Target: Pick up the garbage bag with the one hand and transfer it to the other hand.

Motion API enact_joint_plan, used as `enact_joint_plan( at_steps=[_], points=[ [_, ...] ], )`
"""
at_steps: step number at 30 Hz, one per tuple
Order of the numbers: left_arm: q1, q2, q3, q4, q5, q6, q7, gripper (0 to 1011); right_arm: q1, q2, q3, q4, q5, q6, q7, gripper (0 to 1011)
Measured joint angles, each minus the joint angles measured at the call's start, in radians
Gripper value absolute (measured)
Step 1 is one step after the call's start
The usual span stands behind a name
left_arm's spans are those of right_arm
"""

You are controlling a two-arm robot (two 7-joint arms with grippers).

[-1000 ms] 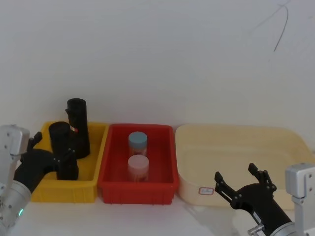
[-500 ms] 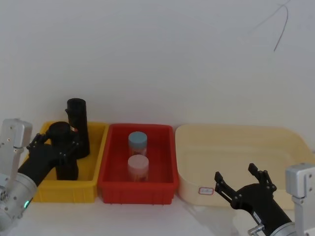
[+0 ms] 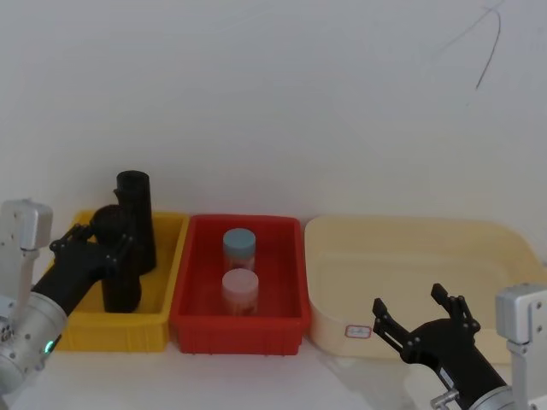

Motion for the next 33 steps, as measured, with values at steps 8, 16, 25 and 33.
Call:
enact_joint_plan(
  at_steps=[8,16,25,33],
  points=[
    [-0.008,-0.001,0.003,-0.038,0.019,-0.028,-0.018,535,0.0,0.0,0.0,0.0,0.0,0.0,0.0,1000],
    [-0.026,-0.003,0.02,-0.087,0.037,-0.059,-0.054,535,0.0,0.0,0.0,0.0,0.0,0.0,0.0,1000],
    [-0.057,-0.016,0.048,-0.132,0.036,-0.084,-0.126,535,-0.001,0.0,0.0,0.0,0.0,0.0,0.0,999],
    [-0.087,-0.034,0.078,-0.148,0.006,-0.089,-0.197,535,-0.005,0.008,-0.005,-0.01,-0.004,-0.017,0.025,1000]
  ],
)
